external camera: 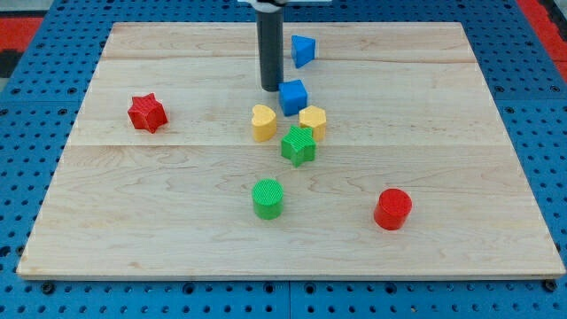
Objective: Slightly push the blue triangle towards the blue cube
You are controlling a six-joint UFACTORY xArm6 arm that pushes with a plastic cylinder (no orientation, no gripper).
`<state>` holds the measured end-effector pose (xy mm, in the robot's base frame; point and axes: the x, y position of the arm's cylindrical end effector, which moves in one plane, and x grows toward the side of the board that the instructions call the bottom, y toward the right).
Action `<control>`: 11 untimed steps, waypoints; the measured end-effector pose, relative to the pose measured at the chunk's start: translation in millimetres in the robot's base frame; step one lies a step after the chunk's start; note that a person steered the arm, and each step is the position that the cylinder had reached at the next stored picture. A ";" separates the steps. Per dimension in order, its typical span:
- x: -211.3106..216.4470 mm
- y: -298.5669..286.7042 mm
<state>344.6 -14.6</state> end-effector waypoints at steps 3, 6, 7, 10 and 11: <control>-51.8 145.1; -98.6 -15.5; -86.3 -9.5; -106.0 70.1; -101.3 52.1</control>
